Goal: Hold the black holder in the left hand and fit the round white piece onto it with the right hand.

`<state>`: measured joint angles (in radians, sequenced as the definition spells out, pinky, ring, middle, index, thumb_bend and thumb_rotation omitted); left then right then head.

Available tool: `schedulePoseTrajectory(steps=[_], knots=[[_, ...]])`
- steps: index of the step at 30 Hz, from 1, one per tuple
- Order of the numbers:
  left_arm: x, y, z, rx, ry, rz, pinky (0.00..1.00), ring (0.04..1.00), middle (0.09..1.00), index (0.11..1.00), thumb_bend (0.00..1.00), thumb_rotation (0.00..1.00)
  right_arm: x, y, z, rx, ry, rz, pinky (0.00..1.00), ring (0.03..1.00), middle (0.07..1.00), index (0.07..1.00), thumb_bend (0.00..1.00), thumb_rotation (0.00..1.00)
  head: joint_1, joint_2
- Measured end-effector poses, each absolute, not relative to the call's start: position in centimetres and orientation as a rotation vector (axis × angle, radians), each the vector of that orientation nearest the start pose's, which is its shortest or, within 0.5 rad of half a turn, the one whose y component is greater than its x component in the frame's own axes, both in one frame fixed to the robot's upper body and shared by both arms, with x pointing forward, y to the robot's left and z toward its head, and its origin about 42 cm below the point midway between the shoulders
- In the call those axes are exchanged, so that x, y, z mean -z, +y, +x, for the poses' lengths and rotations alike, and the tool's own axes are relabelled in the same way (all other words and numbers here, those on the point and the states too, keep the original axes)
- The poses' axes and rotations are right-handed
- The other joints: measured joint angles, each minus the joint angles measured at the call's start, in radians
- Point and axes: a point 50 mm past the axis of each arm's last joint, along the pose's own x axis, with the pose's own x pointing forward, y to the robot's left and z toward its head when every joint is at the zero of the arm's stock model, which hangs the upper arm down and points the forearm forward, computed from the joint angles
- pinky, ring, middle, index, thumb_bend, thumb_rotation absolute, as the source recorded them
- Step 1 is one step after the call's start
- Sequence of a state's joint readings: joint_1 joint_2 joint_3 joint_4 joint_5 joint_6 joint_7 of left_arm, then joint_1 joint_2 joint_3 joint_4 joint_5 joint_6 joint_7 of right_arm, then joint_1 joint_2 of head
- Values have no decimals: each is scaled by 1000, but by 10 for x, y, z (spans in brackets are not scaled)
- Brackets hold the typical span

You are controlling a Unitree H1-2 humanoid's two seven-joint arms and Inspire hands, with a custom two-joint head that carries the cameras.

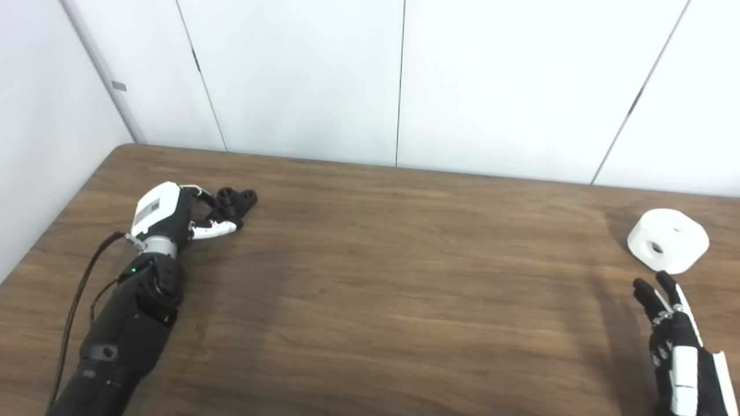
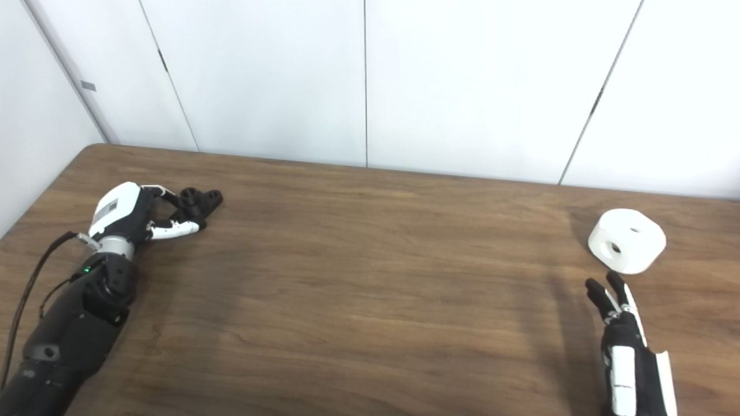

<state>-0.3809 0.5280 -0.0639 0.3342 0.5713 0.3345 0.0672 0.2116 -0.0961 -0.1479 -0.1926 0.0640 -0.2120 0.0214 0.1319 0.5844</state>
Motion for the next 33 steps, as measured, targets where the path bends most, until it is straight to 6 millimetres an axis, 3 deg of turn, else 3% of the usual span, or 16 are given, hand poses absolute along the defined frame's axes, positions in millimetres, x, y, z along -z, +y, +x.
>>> schedulePoseTrajectory(steps=[5, 33], knots=[[-171, 401, 398, -297, 222, 1086, 1000, 912, 796, 487, 521, 53, -118, -289, 209, 151, -208, -84, 1000, 927, 887, 951, 468, 1000, -2, 0], [-170, 395, 396, -274, 193, 1056, 972, 896, 784, 487, 518, 45, -118, -290, 207, 152, -204, -80, 1000, 936, 879, 949, 459, 1000, -5, 6]])
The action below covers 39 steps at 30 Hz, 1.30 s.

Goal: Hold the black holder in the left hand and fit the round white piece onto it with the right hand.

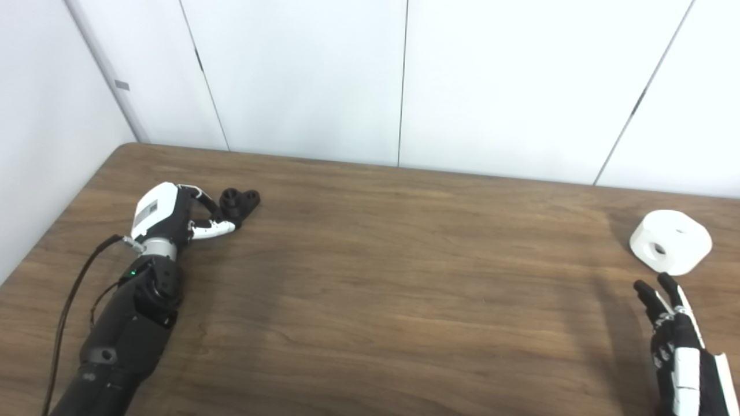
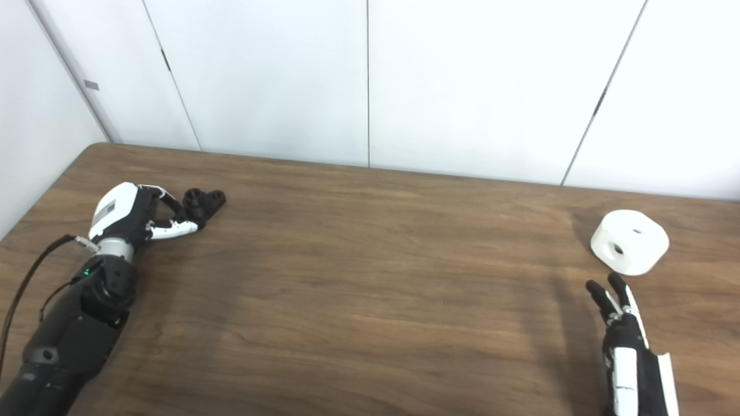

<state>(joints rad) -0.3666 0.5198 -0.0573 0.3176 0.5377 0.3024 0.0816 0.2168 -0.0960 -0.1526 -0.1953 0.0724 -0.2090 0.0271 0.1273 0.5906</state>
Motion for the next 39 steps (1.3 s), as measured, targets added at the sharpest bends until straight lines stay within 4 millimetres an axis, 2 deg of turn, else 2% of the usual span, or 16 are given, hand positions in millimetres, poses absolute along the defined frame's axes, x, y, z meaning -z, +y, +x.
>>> schedulePoseTrajectory(steps=[10, 15, 19, 28, 35, 39], knots=[[-169, 384, 385, -210, 174, 1060, 992, 907, 792, 488, 517, 47, -118, -290, 207, 151, -200, -96, 1000, 925, 868, 937, 488, 1000, -5, 6], [-170, 369, 374, -132, 153, 1065, 999, 928, 808, 489, 515, 47, -118, -290, 206, 152, -198, -102, 1000, 923, 873, 941, 486, 1000, -11, 8], [-171, 356, 365, -79, 123, 1075, 981, 909, 793, 489, 517, 49, -118, -289, 206, 150, -197, -114, 1000, 924, 871, 944, 486, 1000, -14, 9], [-165, 330, 344, 4, 49, 1087, 980, 912, 803, 489, 517, 45, -118, -289, 206, 149, -196, -123, 1000, 920, 870, 946, 471, 1000, -38, 17], [-160, 299, 328, 75, -16, 1082, 989, 904, 813, 488, 518, 46, -118, -288, 206, 152, -197, -129, 1000, 924, 872, 943, 467, 1000, -49, 25], [-158, 280, 320, 143, -71, 1087, 942, 908, 801, 488, 518, 46, -118, -288, 206, 158, -195, -147, 1000, 915, 861, 937, 509, 1000, -61, 32]])
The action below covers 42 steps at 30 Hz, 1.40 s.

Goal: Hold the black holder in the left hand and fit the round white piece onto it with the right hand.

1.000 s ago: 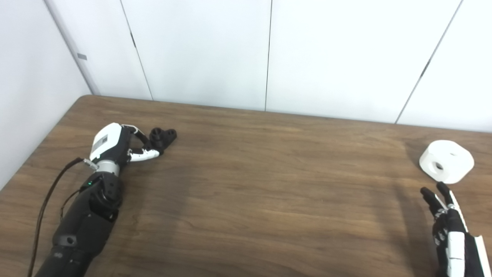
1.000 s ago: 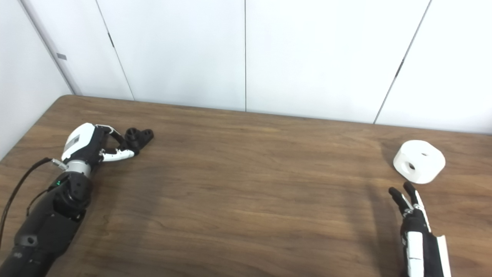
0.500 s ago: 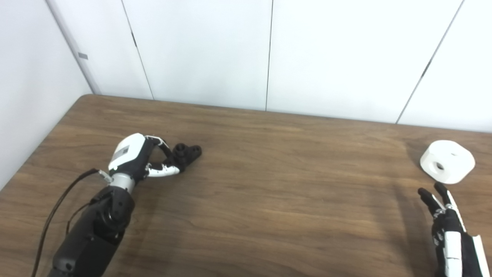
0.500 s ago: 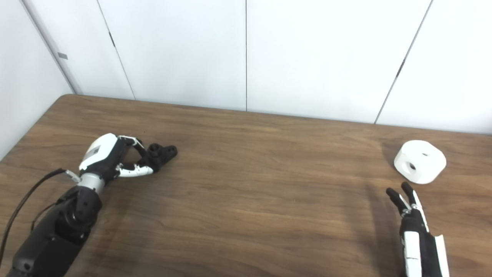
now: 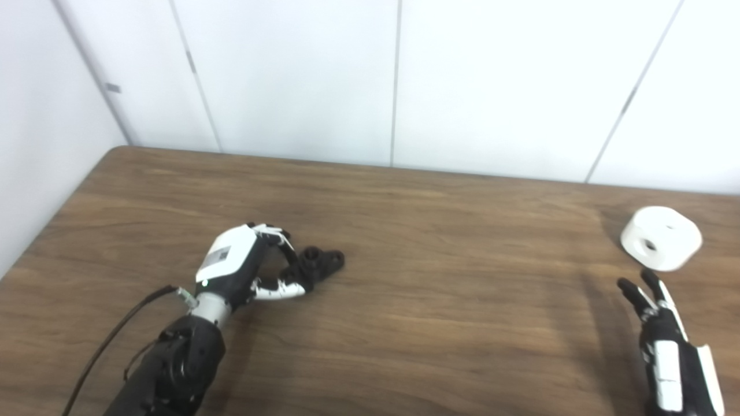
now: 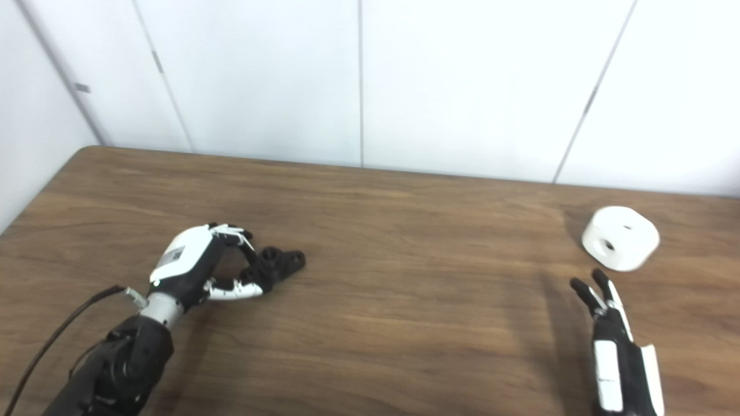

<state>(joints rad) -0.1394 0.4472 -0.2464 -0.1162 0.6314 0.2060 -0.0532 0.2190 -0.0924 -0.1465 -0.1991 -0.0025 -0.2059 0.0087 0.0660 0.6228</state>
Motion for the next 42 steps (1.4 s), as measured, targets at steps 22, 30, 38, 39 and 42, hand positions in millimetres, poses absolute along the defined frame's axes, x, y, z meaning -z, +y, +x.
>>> schedulePoseTrajectory(steps=[22, 30, 38, 39, 42], knots=[[-140, 213, 278, 317, -243, 1069, 963, 888, 791, 488, 520, 49, -119, -282, 207, 160, -179, -170, 1000, 910, 863, 918, 507, 1000, -104, 81], [-131, 197, 261, 343, -250, 1011, 960, 889, 790, 488, 519, 50, -119, -276, 207, 156, -155, -168, 1000, 900, 857, 911, 533, 1000, -153, 118], [-126, 188, 251, 366, -270, 987, 954, 888, 790, 488, 518, 50, -122, -273, 206, 173, -129, -160, 1000, 894, 854, 913, 557, 1000, -190, 150], [-125, 188, 250, 369, -271, 985, 952, 887, 789, 488, 518, 49, -124, -273, 206, 175, -129, -158, 1000, 895, 856, 914, 560, 1000, -190, 150], [-124, 187, 248, 378, -278, 979, 946, 883, 793, 488, 516, 49, -130, -272, 206, 176, -146, -153, 1000, 895, 855, 915, 565, 1000, -222, 167]])
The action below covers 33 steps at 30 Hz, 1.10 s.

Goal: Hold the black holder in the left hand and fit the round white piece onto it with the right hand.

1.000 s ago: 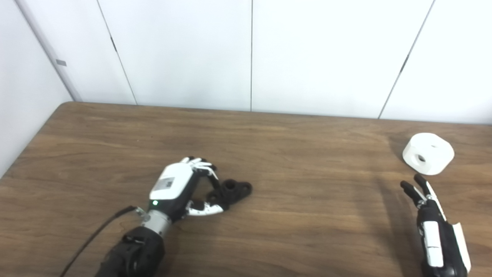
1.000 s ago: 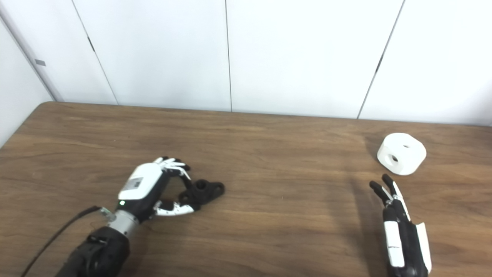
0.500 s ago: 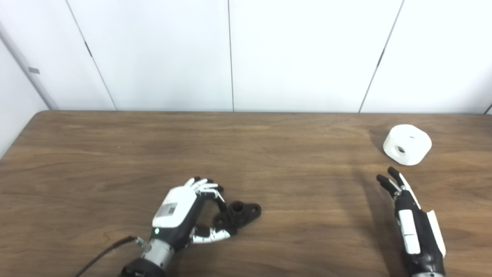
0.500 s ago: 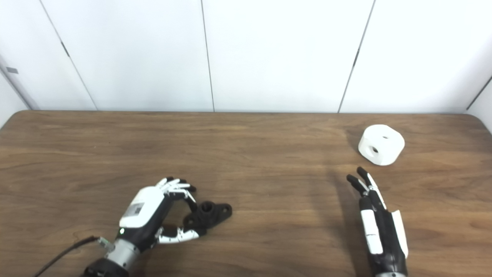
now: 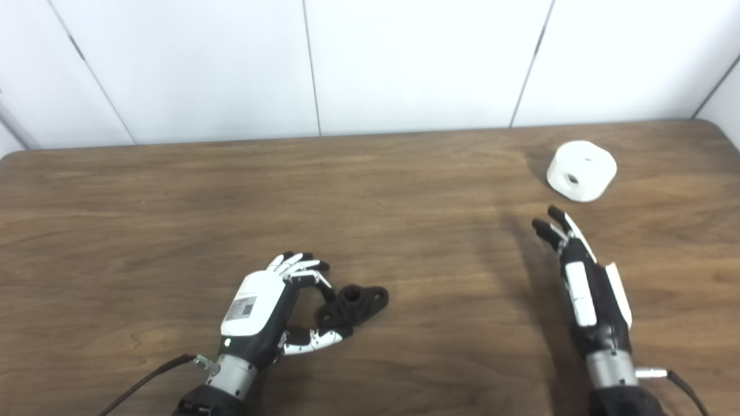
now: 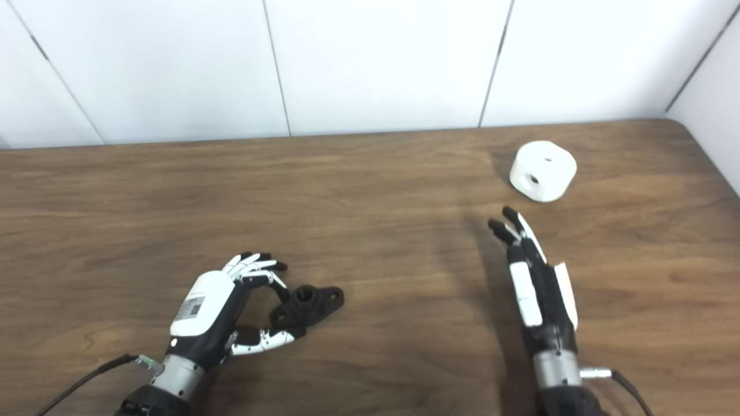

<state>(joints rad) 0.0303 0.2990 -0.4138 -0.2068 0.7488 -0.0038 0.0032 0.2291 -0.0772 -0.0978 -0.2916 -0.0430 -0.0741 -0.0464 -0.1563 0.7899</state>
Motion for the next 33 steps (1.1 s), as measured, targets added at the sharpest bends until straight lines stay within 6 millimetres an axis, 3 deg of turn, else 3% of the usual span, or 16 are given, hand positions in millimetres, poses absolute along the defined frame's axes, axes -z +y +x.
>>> schedulePoseTrajectory(steps=[12, 17, 22, 24, 33], knots=[[-123, 183, 242, 406, -288, 963, 956, 883, 793, 488, 517, 49, -151, -272, 204, 195, -172, -140, 1000, 894, 863, 909, 523, 922, -54, 20], [-123, 183, 242, 410, -292, 962, 950, 882, 790, 488, 518, 47, -161, -280, 202, 233, -166, -172, 1000, 928, 874, 896, 524, 792, -68, 3], [-122, 183, 242, 420, -306, 961, 930, 874, 787, 488, 519, 47, -170, -292, 199, 294, -168, -282, 904, 898, 869, 887, 576, 723, -86, -15], [-120, 184, 242, 423, -315, 962, 928, 873, 787, 487, 519, 47, -173, -295, 200, 314, -164, -342, 871, 881, 867, 883, 588, 697, -113, -40], [-116, 190, 243, 412, -322, 967, 910, 863, 784, 488, 518, 46, -199, -311, 214, 371, -167, -533, 890, 902, 887, 891, 652, 570, -187, -77]])
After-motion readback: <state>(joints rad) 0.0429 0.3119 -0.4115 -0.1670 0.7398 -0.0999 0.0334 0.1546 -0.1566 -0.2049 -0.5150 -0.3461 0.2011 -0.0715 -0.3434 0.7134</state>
